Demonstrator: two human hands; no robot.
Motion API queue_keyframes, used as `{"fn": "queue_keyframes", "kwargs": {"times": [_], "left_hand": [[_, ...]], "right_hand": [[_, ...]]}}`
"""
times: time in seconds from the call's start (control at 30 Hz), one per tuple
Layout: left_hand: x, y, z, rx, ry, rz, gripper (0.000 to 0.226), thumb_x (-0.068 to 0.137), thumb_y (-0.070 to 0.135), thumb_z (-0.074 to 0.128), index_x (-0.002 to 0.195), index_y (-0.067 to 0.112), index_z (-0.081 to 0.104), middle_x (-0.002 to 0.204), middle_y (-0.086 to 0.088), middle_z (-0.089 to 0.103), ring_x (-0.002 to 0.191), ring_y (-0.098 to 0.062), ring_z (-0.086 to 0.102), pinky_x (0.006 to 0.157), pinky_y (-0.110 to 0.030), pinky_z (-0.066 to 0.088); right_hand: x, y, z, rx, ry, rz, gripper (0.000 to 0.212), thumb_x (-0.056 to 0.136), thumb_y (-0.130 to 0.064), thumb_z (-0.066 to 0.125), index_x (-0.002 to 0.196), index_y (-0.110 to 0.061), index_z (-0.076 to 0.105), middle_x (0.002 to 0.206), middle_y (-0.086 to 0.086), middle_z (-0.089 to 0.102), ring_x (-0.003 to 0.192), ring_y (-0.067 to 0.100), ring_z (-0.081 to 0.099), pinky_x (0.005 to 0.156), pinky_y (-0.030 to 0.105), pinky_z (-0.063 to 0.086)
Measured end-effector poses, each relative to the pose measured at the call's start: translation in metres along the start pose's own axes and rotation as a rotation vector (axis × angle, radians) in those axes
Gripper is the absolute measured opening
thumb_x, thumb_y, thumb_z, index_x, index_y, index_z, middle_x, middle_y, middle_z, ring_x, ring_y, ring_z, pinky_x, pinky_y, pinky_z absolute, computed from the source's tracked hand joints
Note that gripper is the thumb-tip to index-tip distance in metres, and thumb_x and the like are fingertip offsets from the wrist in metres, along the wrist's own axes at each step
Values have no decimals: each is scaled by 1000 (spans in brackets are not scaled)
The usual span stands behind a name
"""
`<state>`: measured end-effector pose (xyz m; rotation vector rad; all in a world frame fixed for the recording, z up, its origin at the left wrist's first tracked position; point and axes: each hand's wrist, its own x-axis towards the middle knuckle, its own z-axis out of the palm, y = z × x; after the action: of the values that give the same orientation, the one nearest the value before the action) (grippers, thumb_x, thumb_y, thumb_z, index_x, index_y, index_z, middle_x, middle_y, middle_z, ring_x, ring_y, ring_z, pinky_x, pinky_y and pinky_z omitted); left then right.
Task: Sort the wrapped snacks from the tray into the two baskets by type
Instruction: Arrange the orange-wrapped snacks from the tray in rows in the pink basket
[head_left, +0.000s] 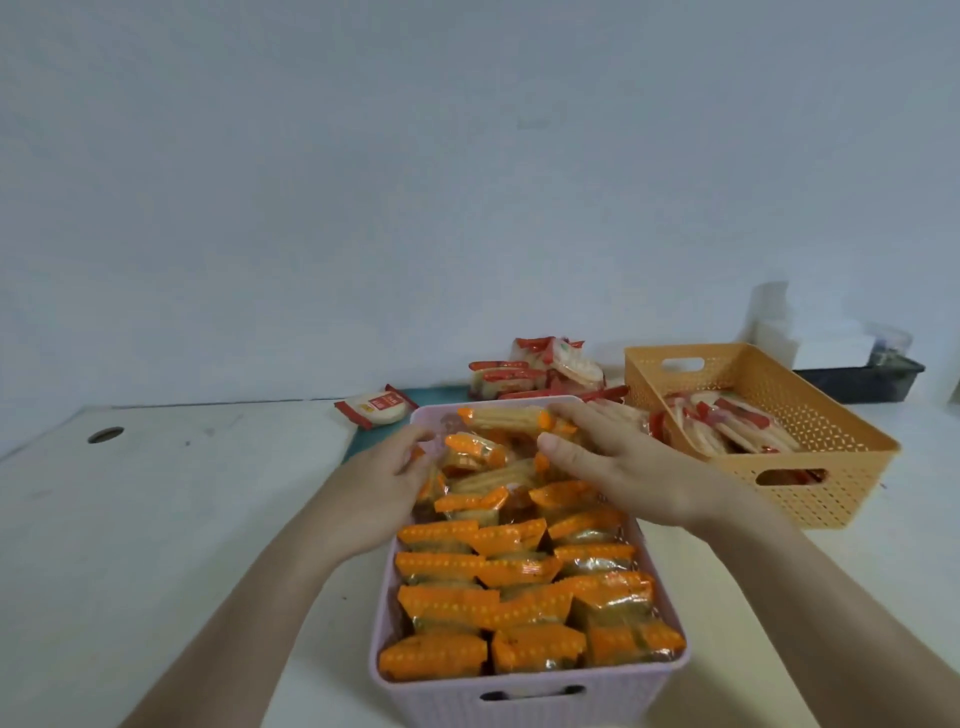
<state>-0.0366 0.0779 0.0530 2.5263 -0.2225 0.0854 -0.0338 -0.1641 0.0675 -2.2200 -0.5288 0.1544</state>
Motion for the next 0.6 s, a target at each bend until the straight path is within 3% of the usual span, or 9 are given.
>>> {"fn": "queue_keyframes", "kwargs": {"times": [0.1, 0.17, 0.23, 0.3, 0.37, 0.43, 0.53, 0.6], "left_hand": [[-2, 3, -1, 184, 250, 93, 31, 99, 26, 44, 130, 29, 52, 129, 5, 56, 116, -12, 51, 89, -24, 41], [-9, 10, -7, 188, 421, 301, 23, 94, 20, 54, 113, 29, 63, 111, 11, 57, 102, -5, 53, 84, -20, 43], [-15, 22, -17, 159, 271, 410, 17, 91, 24, 60, 102, 34, 68, 96, 19, 60, 89, -1, 56, 74, -17, 45], [-13, 32, -20, 347, -34, 393, 17, 90, 37, 60, 104, 36, 69, 96, 23, 64, 86, 1, 57, 73, -19, 48], [-6, 34, -19, 478, -171, 374, 25, 89, 45, 60, 110, 34, 69, 98, 22, 65, 86, 1, 57, 73, -20, 49], [-2, 35, -19, 454, -189, 347, 24, 90, 42, 61, 109, 32, 71, 95, 21, 65, 83, 0, 59, 72, -20, 50], [0, 35, -15, 484, -96, 392, 18, 94, 32, 56, 102, 30, 73, 81, 20, 61, 71, 1, 55, 65, -16, 42], [-2, 34, -15, 464, -8, 428, 20, 96, 28, 53, 99, 28, 72, 81, 17, 60, 76, -3, 56, 67, -19, 40]], "right_hand": [[-4, -1, 4, -225, 3, 16, 66, 86, -65, 36, 146, -41, 23, 154, -11, 21, 146, 18, 4, 117, 49, 16], [-8, -2, 8, -336, 181, 8, 70, 87, -65, 39, 149, -39, 19, 159, -7, 12, 147, 19, 1, 117, 53, 15], [-14, -8, 9, -447, 431, -86, 60, 89, -57, 46, 144, -36, 32, 152, -6, 28, 141, 20, 16, 112, 52, 26], [-18, -20, 5, -518, 519, -203, 41, 90, -46, 52, 130, -36, 50, 136, -9, 45, 130, 16, 32, 104, 47, 35], [-19, -31, 3, -538, 407, -298, 25, 92, -36, 56, 116, -35, 61, 120, -13, 54, 115, 11, 44, 97, 40, 41], [-14, -39, 6, -595, 247, -331, 21, 92, -32, 56, 112, -35, 64, 113, -12, 57, 105, 9, 51, 93, 37, 45], [2, -42, 10, -751, 68, -214, 22, 91, -41, 54, 112, -37, 61, 110, -12, 59, 108, 13, 52, 97, 42, 35], [11, -40, 12, -827, 34, -173, 23, 89, -46, 53, 108, -35, 59, 103, -13, 61, 104, 15, 55, 94, 46, 29]]}}
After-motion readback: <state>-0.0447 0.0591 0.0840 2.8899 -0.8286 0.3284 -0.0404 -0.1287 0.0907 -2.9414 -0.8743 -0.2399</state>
